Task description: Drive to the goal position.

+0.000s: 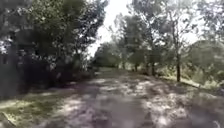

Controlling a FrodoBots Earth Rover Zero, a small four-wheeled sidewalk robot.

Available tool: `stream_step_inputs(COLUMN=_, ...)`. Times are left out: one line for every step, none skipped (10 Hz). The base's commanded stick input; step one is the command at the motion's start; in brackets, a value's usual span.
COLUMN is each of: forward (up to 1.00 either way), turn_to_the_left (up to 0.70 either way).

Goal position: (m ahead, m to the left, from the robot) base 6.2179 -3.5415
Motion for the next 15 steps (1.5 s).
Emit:
stream_step_inputs(forward=0.70, turn_to_the_left=0.00)
stream_step_inputs(forward=0.70, turn_to_the_left=0.00)
stream_step_inputs(forward=0.70, turn_to_the_left=0.00)
stream_step_inputs(forward=0.70, turn_to_the_left=0.00)
stream_step_inputs(forward=0.70, turn_to_the_left=0.00)
stream_step_inputs(forward=0.70, turn_to_the_left=0.00)
stream_step_inputs(forward=0.70, turn_to_the_left=0.00)
stream_step_inputs(forward=0.70, turn_to_the_left=0.00)
stream_step_inputs(forward=0.70, turn_to_the_left=0.00)
stream_step_inputs(forward=0.70, turn_to_the_left=0.00)
stream_step_inputs(forward=0.70, turn_to_the_left=0.00)
stream_step_inputs(forward=0.70, turn_to_the_left=0.00)
stream_step_inputs(forward=0.70, turn_to_the_left=0.00)
stream_step_inputs(forward=0.70, turn_to_the_left=0.00)
stream_step_inputs(forward=0.70, turn_to_the_left=0.00)
